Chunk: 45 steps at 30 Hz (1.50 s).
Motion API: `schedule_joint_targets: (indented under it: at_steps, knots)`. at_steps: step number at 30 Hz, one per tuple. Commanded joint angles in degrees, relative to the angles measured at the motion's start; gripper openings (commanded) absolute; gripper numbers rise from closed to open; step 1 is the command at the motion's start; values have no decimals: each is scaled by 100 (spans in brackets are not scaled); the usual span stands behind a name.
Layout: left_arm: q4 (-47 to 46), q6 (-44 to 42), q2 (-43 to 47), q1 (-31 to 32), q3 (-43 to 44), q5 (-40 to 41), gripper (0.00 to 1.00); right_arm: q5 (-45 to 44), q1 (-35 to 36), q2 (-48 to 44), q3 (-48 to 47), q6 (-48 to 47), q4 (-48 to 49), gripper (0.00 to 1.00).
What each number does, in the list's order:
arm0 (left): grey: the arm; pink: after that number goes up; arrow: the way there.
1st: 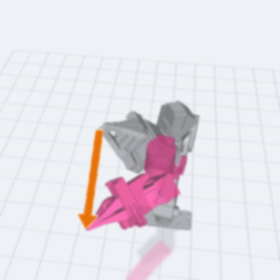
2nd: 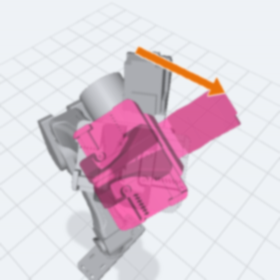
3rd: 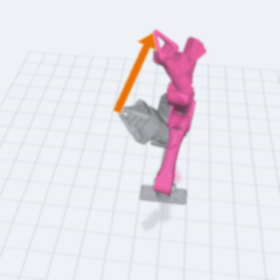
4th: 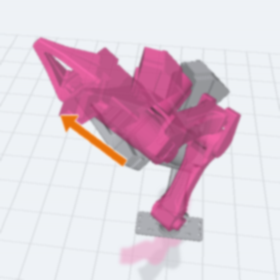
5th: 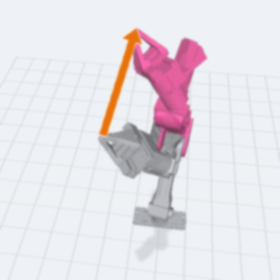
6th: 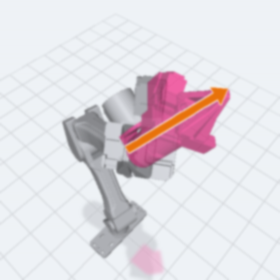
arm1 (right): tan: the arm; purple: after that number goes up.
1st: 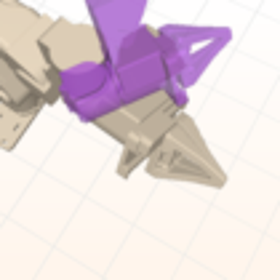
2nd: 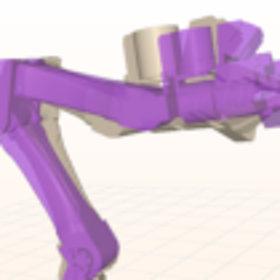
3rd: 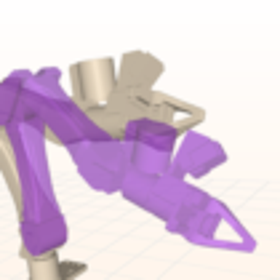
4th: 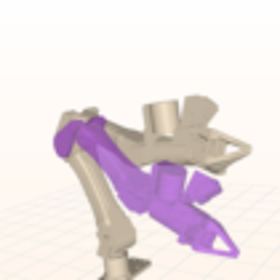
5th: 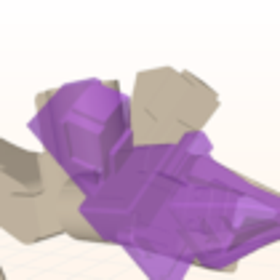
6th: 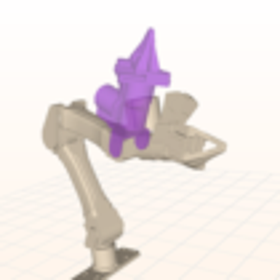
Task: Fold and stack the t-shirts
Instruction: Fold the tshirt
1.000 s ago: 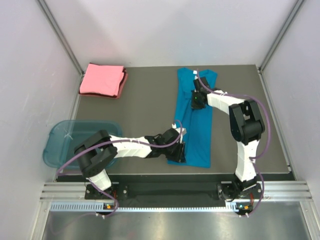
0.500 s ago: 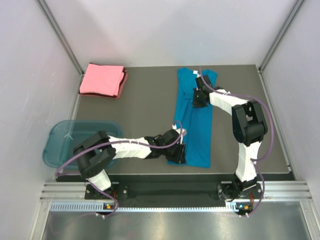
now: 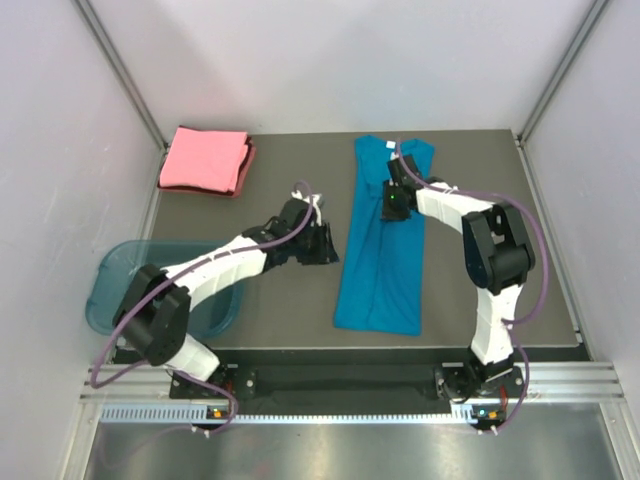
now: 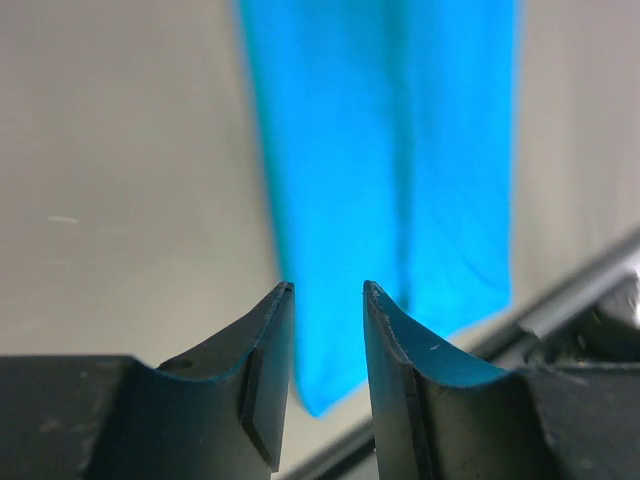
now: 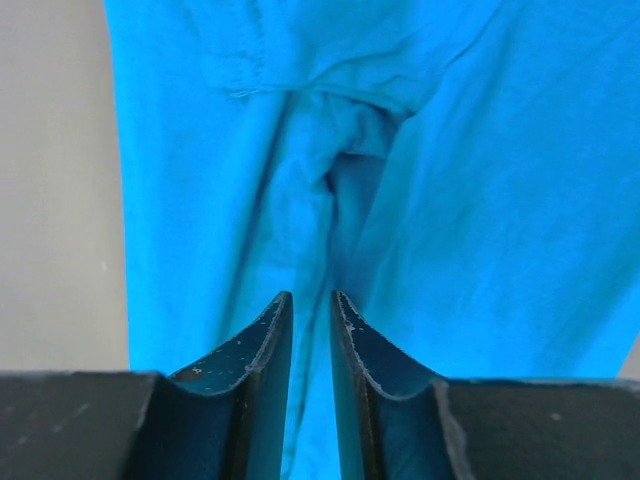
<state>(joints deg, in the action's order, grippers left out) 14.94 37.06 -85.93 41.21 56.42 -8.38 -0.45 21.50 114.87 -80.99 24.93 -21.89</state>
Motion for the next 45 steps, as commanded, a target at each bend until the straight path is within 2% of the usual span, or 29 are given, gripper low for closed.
schedule_joint_targets:
  at_steps: [1,5,12,18,33,39,43,44,45]
  knots:
    - [45,-304,-292,-403,-26,-295,39,27,126,-70,39,82,229,22]
    - [-193,-401,-942,-728,315,-489,40,10,144,-52,92,153,220,20]
    - [-553,-559,-1891,-764,896,-744,41,-157,223,-17,127,179,132,19]
    - [-571,-603,-2235,-772,1230,-841,43,-87,250,36,207,162,211,19]
    - [-641,-577,-2736,-781,1450,-981,43,-140,250,27,206,153,194,16]
    - [-632,-489,-2973,-773,1600,-1139,31,-210,259,-17,259,135,185,13]
    - [-624,-436,-3096,-772,1714,-1236,11,-192,250,-8,242,126,194,8]
    - [-589,-436,-3131,-772,1731,-1245,1,-158,241,0,242,126,194,7]
    - [-571,-428,-3140,-772,1749,-1253,0,-140,250,9,242,118,211,3]
